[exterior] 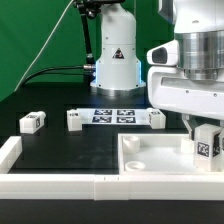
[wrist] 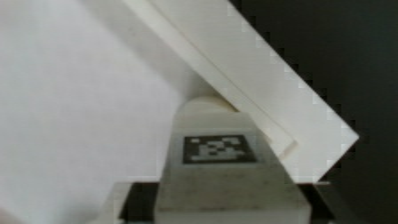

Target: Assemble one leg

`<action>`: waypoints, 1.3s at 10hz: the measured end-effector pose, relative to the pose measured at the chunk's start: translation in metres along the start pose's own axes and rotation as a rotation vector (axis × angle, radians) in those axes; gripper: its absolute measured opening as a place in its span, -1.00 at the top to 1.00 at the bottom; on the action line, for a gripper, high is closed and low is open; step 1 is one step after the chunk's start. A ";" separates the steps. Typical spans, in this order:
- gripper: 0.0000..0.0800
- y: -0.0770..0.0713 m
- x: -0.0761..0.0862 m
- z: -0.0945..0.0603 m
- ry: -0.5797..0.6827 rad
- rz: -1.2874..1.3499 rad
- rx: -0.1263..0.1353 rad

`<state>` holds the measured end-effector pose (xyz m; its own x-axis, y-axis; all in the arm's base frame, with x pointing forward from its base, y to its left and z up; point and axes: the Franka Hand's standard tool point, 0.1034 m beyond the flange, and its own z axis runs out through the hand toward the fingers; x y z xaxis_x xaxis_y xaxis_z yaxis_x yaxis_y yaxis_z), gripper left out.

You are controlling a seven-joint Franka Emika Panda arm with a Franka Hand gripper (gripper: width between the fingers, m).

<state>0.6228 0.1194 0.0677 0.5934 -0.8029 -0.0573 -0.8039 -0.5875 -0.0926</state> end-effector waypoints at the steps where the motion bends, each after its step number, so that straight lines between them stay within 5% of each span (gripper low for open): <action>1: 0.27 0.000 -0.001 0.000 0.000 0.096 0.000; 8: 0.27 -0.002 -0.001 0.000 -0.017 0.938 0.016; 13: 0.27 0.000 0.003 -0.001 -0.010 1.026 0.025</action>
Offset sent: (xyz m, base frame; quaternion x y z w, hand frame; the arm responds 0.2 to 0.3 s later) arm -0.0045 -0.0031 0.0009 -0.0099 0.0071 0.3500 0.9367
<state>0.6250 0.1167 0.0687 -0.3786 -0.9165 -0.1291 -0.9234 0.3836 -0.0152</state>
